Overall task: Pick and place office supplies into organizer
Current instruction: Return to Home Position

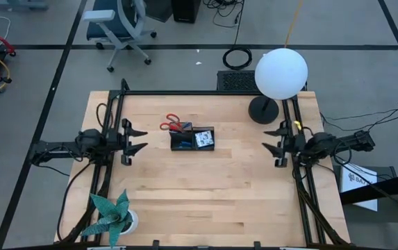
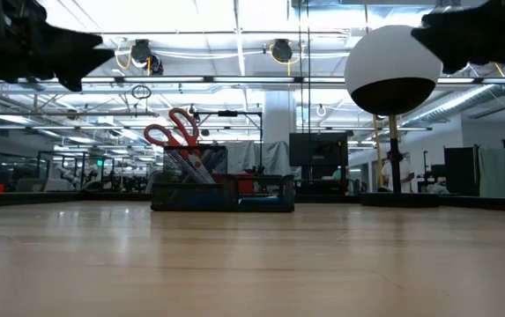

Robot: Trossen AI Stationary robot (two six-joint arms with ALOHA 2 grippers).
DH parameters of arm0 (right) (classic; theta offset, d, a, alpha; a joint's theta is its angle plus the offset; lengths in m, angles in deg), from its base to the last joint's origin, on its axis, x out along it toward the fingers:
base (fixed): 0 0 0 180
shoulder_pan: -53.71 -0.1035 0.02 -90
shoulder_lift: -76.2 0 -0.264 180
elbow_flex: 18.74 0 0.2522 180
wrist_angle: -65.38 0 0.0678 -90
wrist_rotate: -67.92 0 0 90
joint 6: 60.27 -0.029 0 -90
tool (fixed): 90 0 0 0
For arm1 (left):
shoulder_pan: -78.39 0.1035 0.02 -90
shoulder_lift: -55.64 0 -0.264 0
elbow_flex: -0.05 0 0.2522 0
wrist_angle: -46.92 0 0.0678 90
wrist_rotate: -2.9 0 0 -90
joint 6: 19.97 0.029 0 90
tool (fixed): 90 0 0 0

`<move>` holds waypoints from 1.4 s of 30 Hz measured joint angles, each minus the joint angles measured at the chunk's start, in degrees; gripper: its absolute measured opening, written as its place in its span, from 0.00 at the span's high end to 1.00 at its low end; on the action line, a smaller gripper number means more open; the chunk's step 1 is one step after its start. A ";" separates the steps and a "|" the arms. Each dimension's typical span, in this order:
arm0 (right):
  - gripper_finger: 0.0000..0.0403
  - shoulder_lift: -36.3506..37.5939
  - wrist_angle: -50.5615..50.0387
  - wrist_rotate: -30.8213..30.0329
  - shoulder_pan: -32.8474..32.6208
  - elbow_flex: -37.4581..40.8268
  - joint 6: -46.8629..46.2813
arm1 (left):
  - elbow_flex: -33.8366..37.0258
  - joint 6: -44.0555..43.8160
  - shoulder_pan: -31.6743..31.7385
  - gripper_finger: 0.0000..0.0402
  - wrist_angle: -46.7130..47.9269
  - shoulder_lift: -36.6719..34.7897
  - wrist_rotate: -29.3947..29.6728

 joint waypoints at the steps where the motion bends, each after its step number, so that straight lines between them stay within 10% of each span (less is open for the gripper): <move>1: 0.51 -0.02 -1.98 0.02 0.00 0.00 0.46 | 0.00 0.38 0.00 0.49 0.97 0.00 0.12; 14: 0.51 -0.01 -12.34 11.83 -0.02 0.02 4.13 | 0.00 1.81 0.00 0.49 7.56 0.00 -0.31; 42: 0.51 -0.28 -18.32 12.10 -0.02 0.07 4.26 | -0.04 1.92 0.02 0.49 10.38 0.11 -1.79</move>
